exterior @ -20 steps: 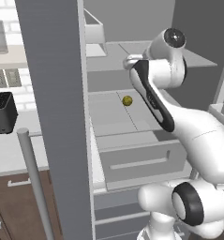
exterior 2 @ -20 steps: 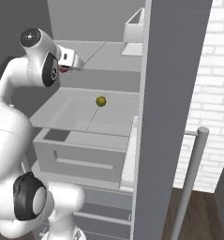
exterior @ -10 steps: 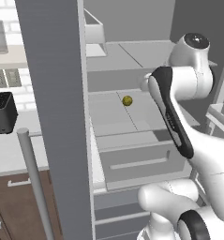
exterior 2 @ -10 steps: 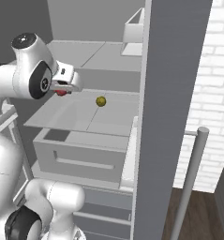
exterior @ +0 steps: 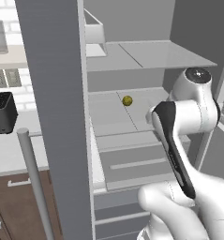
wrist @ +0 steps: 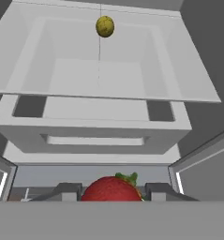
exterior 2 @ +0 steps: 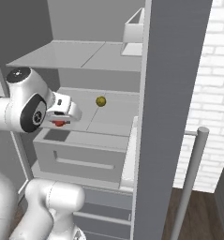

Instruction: Take the strawberry from the fridge and place it on top of the pancake, located on the dining counter.

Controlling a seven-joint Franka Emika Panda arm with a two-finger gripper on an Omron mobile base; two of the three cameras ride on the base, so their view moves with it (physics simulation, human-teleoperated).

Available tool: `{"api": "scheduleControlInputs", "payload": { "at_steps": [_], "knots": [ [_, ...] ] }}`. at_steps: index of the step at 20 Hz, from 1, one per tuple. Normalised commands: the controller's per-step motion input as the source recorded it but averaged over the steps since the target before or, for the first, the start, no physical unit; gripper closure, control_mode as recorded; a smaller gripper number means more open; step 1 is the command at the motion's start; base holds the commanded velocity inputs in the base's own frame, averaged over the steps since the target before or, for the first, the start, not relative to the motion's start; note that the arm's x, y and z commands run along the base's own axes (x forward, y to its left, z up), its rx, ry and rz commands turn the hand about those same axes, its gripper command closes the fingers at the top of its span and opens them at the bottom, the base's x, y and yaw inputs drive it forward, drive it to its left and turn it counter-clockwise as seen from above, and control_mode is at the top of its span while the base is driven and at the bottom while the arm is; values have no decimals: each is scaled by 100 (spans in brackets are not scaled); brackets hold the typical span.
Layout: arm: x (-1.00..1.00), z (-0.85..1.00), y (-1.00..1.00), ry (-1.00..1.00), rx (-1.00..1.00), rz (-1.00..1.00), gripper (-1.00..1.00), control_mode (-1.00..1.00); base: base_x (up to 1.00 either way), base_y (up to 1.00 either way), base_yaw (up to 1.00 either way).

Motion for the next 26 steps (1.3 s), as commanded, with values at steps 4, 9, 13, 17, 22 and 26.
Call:
{"api": "scheduleControlInputs", "payload": {
  "at_steps": [4,9,13,17,22,26],
  "knots": [
    [-36,-59,0,-2,0,0,100,-100,0,0,0],
    [-11,-13,0,0,0,0,100,-100,0,0,0],
    [0,0,0,0,0,0,100,-100,0,0,0],
    [-19,0,0,0,0,0,100,-100,0,0,0],
    [0,0,0,0,0,0,100,100,-60,-1,5],
    [0,0,0,0,0,0,100,100,-93,-2,12]
  ]
}}
